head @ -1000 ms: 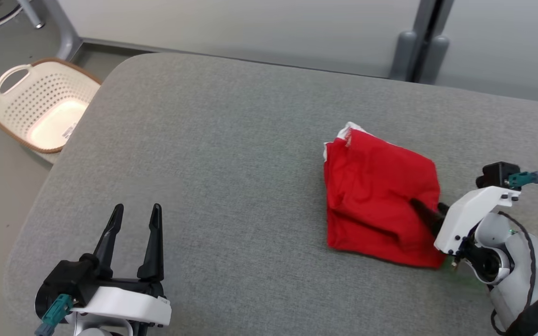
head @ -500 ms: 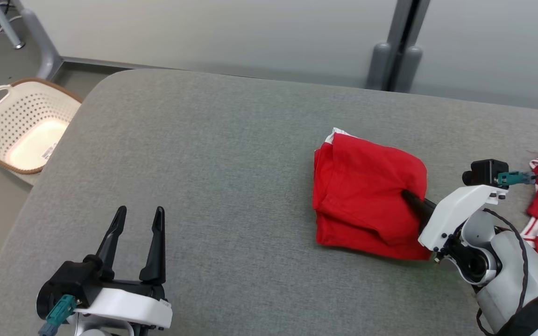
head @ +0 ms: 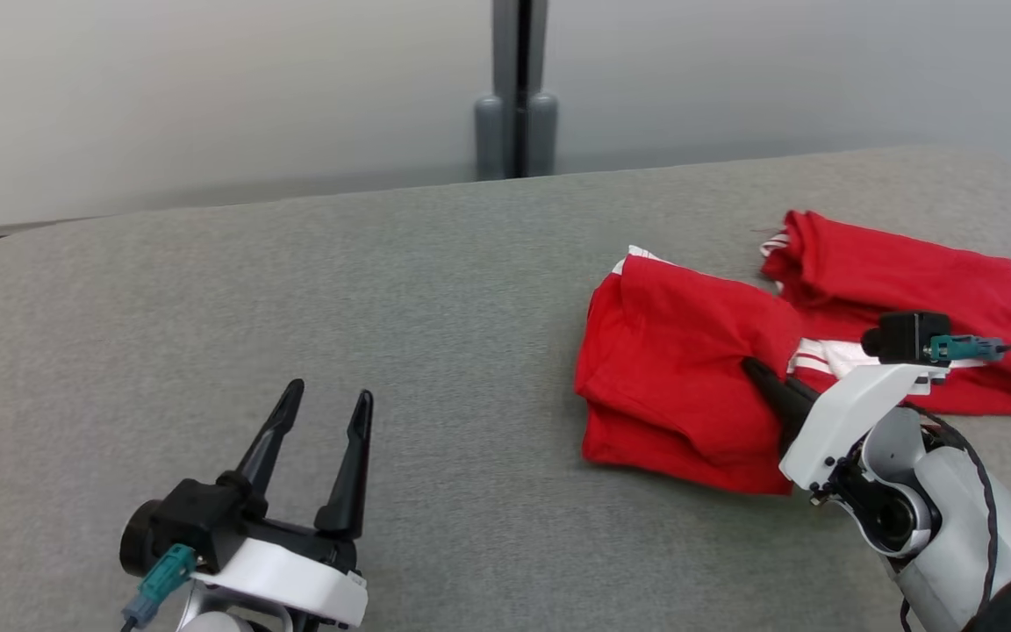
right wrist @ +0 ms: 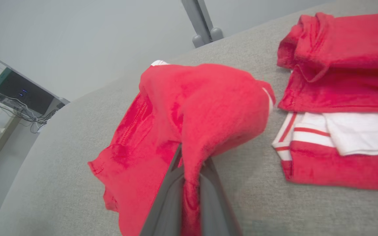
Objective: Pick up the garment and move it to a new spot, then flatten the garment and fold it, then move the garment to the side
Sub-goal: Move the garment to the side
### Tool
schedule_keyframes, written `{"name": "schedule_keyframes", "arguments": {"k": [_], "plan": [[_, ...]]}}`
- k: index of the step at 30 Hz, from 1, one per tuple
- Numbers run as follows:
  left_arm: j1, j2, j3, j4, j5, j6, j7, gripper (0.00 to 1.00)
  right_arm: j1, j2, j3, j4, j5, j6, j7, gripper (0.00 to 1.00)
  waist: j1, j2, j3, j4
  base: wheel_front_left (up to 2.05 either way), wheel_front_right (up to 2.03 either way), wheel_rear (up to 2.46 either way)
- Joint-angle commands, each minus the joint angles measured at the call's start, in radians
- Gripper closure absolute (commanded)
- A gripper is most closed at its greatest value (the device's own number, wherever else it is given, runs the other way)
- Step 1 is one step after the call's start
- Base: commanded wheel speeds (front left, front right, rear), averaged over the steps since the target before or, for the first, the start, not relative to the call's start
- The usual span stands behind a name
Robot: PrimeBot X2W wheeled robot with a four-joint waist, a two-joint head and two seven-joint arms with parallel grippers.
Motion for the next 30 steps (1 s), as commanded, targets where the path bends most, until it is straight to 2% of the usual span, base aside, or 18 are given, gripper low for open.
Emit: {"name": "schedule_keyframes", "arguments": {"k": [1, 7, 11, 15, 21, 25, 30], "plan": [[-0.011, -0.001, -0.010, 0.004, 0.006, -0.006, 0.003, 0.00, 0.001, -0.004, 0.009, -0.012, 0.011, 0.000, -0.012, 1.00, 0.0000, -0.0001, 0.002, -0.101, 0.00, 0.00, 0.00], [-0.035, -0.006, -0.064, 0.012, 0.023, -0.022, 0.020, 0.00, -0.036, -0.024, 0.064, -0.028, 0.028, 0.000, -0.034, 1.00, 0.0000, -0.0001, 0.033, -0.188, 0.00, 0.00, 0.00], [-0.068, 0.002, -0.087, 0.004, 0.036, -0.029, 0.040, 0.00, -0.104, -0.048, 0.107, -0.034, 0.045, 0.000, -0.039, 1.00, 0.0000, -0.0001, 0.082, -0.199, 0.00, 0.00, 0.00], [-0.098, 0.010, -0.106, -0.002, 0.048, -0.033, 0.062, 0.00, -0.202, -0.106, 0.158, -0.046, 0.061, 0.000, -0.027, 1.00, 0.0000, -0.0001, 0.140, -0.188, 0.00, 0.00, 0.00], [-0.132, 0.011, -0.129, -0.002, 0.058, -0.036, 0.080, 0.00, -0.334, -0.241, 0.265, -0.073, 0.101, 0.000, 0.033, 1.00, 0.0000, -0.0001, 0.220, -0.145, 0.00, 0.00, 0.00], [-0.152, 0.010, -0.139, -0.007, 0.064, -0.033, 0.084, 0.00, -0.404, -0.366, 0.321, -0.084, 0.127, 0.000, 0.057, 1.00, 0.0000, -0.0001, 0.260, -0.108, 0.00, 0.00, 0.00], [-0.171, 0.019, -0.142, -0.010, 0.066, -0.032, 0.086, 0.00, -0.476, -0.492, 0.416, -0.077, 0.097, 0.000, 0.072, 1.00, 0.0000, -0.0001, 0.299, -0.080, 0.00, 0.00, 0.00]]}}
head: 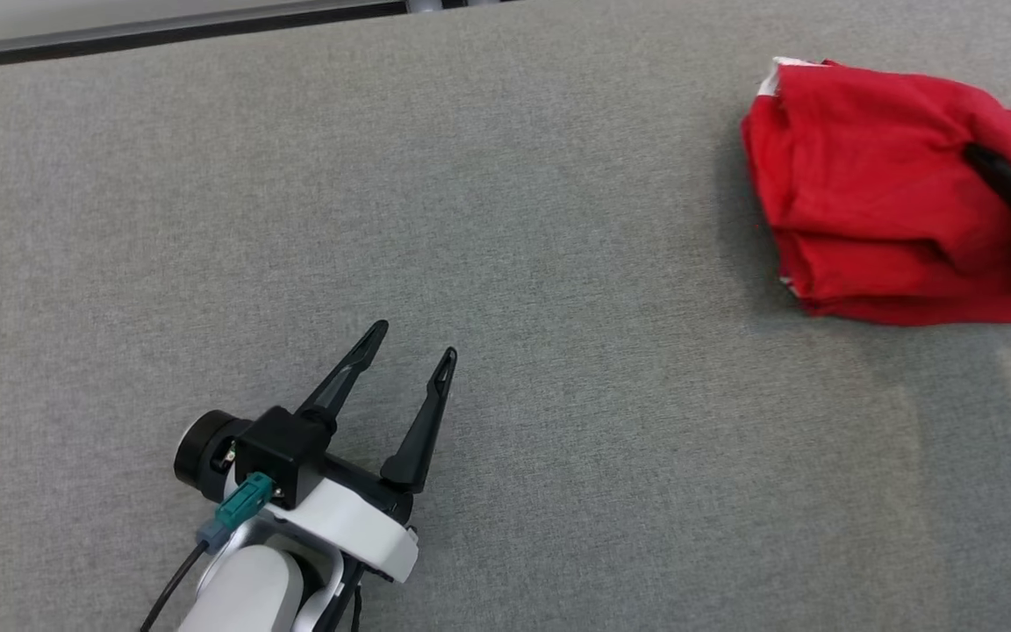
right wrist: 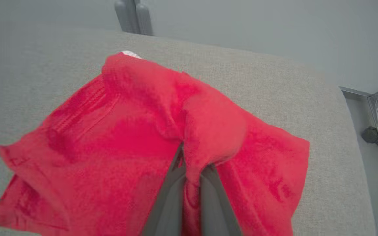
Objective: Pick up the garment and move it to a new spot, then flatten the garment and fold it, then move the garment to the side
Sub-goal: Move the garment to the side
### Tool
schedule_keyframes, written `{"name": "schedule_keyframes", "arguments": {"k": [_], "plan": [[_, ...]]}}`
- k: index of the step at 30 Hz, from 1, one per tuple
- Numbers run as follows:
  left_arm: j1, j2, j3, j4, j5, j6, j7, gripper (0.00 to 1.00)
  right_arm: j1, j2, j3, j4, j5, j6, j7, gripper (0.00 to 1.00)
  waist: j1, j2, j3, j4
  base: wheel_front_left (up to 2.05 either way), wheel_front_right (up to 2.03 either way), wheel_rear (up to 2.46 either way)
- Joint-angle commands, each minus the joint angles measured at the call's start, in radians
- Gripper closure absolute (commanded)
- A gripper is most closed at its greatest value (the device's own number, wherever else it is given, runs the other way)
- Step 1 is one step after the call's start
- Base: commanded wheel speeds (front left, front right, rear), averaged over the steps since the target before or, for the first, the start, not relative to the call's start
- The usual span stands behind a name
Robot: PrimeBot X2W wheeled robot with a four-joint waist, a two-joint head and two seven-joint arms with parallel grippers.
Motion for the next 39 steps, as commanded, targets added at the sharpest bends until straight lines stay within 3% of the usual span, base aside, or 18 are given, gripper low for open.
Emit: {"name": "schedule_keyframes", "arguments": {"k": [1, 10, 11, 12, 13, 25, 33, 39], "plan": [[-0.029, 0.006, -0.001, -0.004, 0.004, -0.001, -0.002, 0.00, -0.030, -0.028, 0.027, 0.024, -0.021, 0.000, -0.008, 1.00, 0.0000, -0.0001, 0.027, 0.025, 0.00, 0.00, 0.00], [-0.043, -0.001, -0.013, 0.010, -0.002, 0.001, -0.008, 0.00, -0.117, -0.040, 0.153, 0.195, -0.103, 0.000, -0.073, 1.00, 0.0000, -0.0001, 0.040, 0.055, 0.00, 0.00, 0.00], [-0.041, -0.001, -0.013, 0.014, -0.004, 0.001, -0.009, 0.00, -0.121, -0.033, 0.158, 0.227, -0.107, 0.000, -0.081, 0.67, 0.0000, -0.0001, 0.036, 0.058, 0.00, 0.00, 0.00], [-0.039, -0.001, -0.013, 0.019, -0.006, 0.002, -0.011, 0.00, -0.126, -0.028, 0.167, 0.258, -0.116, 0.000, -0.084, 0.12, 0.0000, -0.0001, 0.031, 0.059, 0.00, 0.00, 0.00], [-0.036, -0.002, -0.014, 0.024, -0.009, 0.002, -0.013, 0.00, -0.128, -0.018, 0.172, 0.286, -0.115, 0.000, -0.089, 0.00, 0.0000, -0.0001, 0.024, 0.060, 0.00, 0.00, 0.00], [0.014, -0.003, 0.007, 0.079, -0.050, 0.020, -0.047, 0.00, -0.123, 0.060, 0.223, 0.401, -0.102, 0.000, -0.182, 0.00, 0.0000, -0.0001, -0.148, 0.037, 0.00, 0.00, 0.00], [0.066, 0.048, 0.108, 0.057, -0.089, 0.071, -0.076, 0.00, -0.035, 0.086, 0.113, 0.345, -0.021, 0.000, -0.503, 0.00, 0.0000, -0.0001, -0.284, 0.040, 0.00, 0.00, 0.00], [0.120, 0.091, 0.216, -0.006, -0.127, 0.132, -0.086, 0.00, 0.090, 0.113, 0.008, 0.245, -0.036, 0.000, -0.574, 0.00, 0.0000, -0.0001, -0.336, 0.047, 0.00, 0.00, 0.00]]}}
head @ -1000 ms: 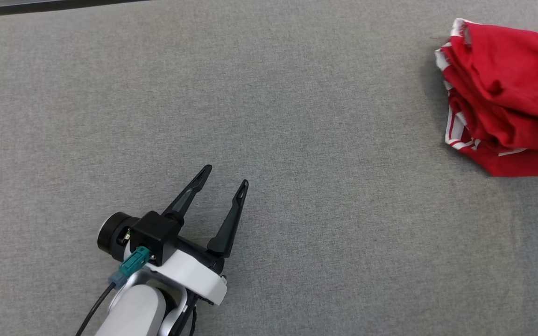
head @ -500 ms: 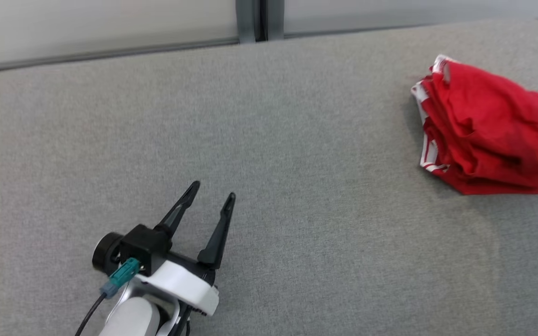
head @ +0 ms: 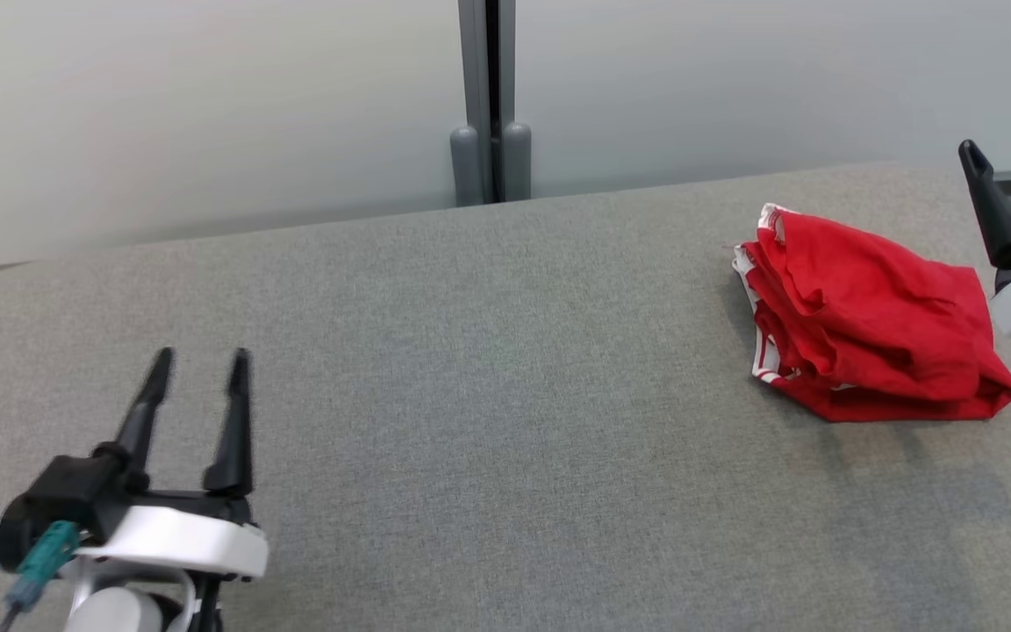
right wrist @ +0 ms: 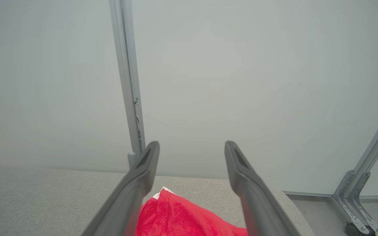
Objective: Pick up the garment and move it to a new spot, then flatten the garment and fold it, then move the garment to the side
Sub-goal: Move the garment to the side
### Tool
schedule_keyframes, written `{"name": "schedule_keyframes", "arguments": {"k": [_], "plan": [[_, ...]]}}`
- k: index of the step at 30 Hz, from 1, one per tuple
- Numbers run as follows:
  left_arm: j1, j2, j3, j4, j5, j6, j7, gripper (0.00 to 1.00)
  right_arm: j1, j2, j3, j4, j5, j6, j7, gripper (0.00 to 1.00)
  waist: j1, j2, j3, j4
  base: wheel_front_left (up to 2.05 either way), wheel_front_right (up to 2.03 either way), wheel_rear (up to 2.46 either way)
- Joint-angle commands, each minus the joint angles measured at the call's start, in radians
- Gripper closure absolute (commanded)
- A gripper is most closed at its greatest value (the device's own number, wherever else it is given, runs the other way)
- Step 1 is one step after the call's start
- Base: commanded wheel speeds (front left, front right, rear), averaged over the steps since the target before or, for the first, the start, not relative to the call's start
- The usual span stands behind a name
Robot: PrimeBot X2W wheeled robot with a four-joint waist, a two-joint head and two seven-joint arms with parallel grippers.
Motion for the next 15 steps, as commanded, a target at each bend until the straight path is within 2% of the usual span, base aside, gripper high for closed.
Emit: {"name": "schedule_keyframes", "arguments": {"k": [1, 3, 5, 10, 14, 15], "plan": [[0.022, 0.001, 0.011, -0.018, -0.010, 0.015, -0.003, 0.00, 0.030, 0.005, -0.038, -0.024, -0.030, 0.000, -0.008, 0.00, 0.0000, 0.0000, -0.020, 0.003, 0.00, 0.00, 0.00], [0.050, 0.022, 0.032, -0.029, -0.005, 0.030, -0.002, 0.00, 0.092, 0.019, -0.121, -0.078, -0.083, 0.000, -0.008, 0.00, 0.0000, 0.0000, -0.033, 0.003, 0.00, 0.00, 0.00], [0.073, 0.014, 0.031, -0.047, -0.011, 0.037, 0.003, 0.00, 0.169, 0.036, -0.219, -0.132, -0.150, 0.000, -0.008, 0.00, 0.0000, 0.0000, -0.042, 0.003, 0.00, 0.00, 0.00], [0.126, 0.008, 0.013, -0.070, -0.010, 0.046, 0.009, 0.00, 0.396, 0.128, -0.448, -0.276, -0.323, 0.000, -0.008, 0.00, 0.0000, 0.0000, -0.063, 0.013, 0.00, 0.00, 0.00], [0.148, -0.001, 0.006, -0.053, -0.002, 0.051, -0.001, 0.00, 0.567, 0.219, -0.595, -0.366, -0.430, 0.000, -0.008, 0.00, 0.0000, 0.0000, -0.076, 0.021, 0.00, 0.00, 0.00], [0.148, -0.001, 0.006, -0.053, -0.002, 0.051, -0.001, 0.00, 0.567, 0.219, -0.595, -0.366, -0.430, 0.000, -0.008, 0.00, 0.0000, 0.0000, -0.076, 0.021, 0.00, 0.00, 0.00]]}}
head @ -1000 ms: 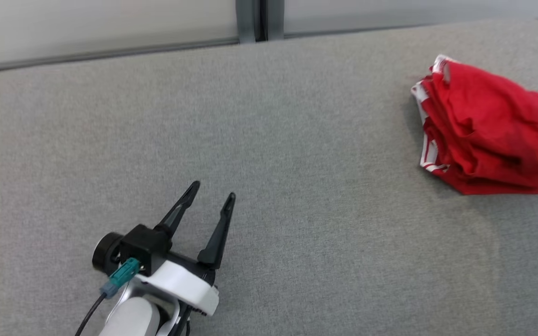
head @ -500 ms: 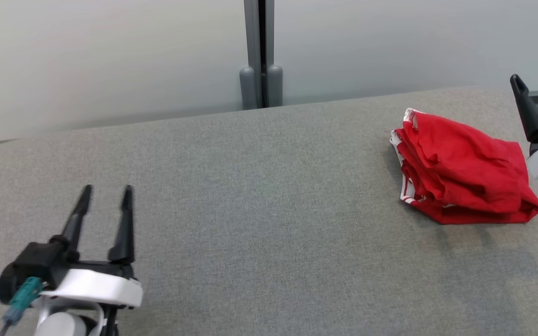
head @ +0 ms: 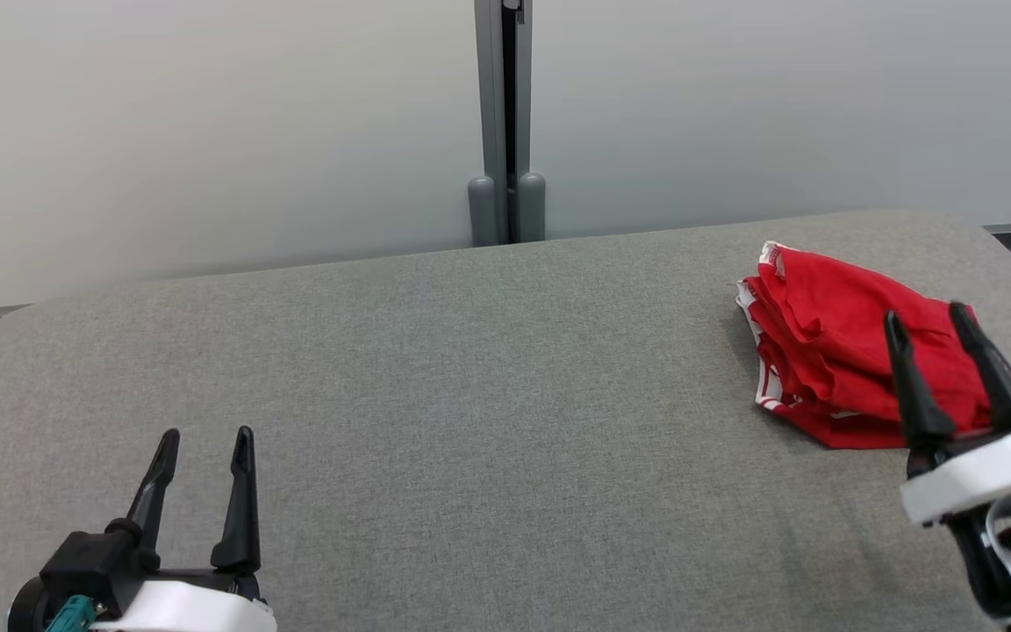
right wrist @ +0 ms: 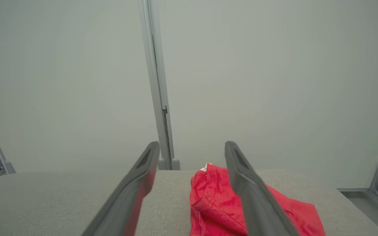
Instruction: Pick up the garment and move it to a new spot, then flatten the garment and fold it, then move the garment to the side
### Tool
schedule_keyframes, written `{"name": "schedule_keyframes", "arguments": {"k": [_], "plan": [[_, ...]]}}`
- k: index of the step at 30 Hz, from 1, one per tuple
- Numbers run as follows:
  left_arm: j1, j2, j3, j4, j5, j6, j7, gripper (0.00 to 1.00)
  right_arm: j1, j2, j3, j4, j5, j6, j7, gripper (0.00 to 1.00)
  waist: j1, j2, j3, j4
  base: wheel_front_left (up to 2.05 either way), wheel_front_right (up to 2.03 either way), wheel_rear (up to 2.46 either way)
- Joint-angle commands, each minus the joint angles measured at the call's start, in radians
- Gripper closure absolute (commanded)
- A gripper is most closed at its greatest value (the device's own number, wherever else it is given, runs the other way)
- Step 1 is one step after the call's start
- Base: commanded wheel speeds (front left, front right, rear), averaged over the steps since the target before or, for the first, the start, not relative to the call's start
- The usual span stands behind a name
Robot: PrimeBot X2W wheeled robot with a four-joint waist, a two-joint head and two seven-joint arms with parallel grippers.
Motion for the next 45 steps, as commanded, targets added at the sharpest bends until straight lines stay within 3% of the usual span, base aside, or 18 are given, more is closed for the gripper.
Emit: {"name": "schedule_keyframes", "arguments": {"k": [1, 7, 14, 42, 43, 45], "plan": [[0.010, -0.002, 0.000, 0.010, 0.008, 0.002, -0.007, 0.00, 0.049, 0.018, -0.030, -0.019, -0.032, 0.000, -0.002, 0.00, 0.0000, 0.0000, -0.006, 0.004, 0.00, 0.00, 0.00], [0.032, -0.015, 0.005, 0.077, 0.001, -0.008, -0.022, 0.00, 0.197, 0.106, -0.135, -0.106, -0.148, 0.000, -0.002, 0.00, 0.0000, 0.0000, -0.024, 0.010, 0.00, 0.00, 0.00], [0.027, -0.027, 0.040, 0.138, -0.013, -0.005, -0.029, 0.00, 0.267, 0.158, -0.166, -0.167, -0.191, 0.000, 0.002, 0.00, 0.0000, 0.0000, -0.037, 0.007, 0.00, 0.00, 0.00], [0.029, -0.047, 0.052, 0.183, -0.018, -0.027, -0.019, 0.00, 0.241, 0.196, -0.158, -0.111, -0.192, 0.000, 0.068, 0.00, 0.0000, 0.0000, -0.036, 0.018, 0.00, 0.00, 0.00], [0.031, -0.051, 0.050, 0.184, -0.018, -0.025, -0.017, 1.00, 0.254, 0.198, -0.159, -0.110, -0.197, 0.000, 0.068, 1.00, 0.0000, 0.0000, -0.036, 0.018, 0.00, 0.00, 0.00], [0.033, -0.056, 0.050, 0.192, -0.018, -0.025, -0.016, 1.00, 0.260, 0.202, -0.160, -0.105, -0.197, 0.000, 0.069, 1.00, 0.0000, 0.0000, -0.036, 0.019, 0.00, 0.00, 0.00]]}}
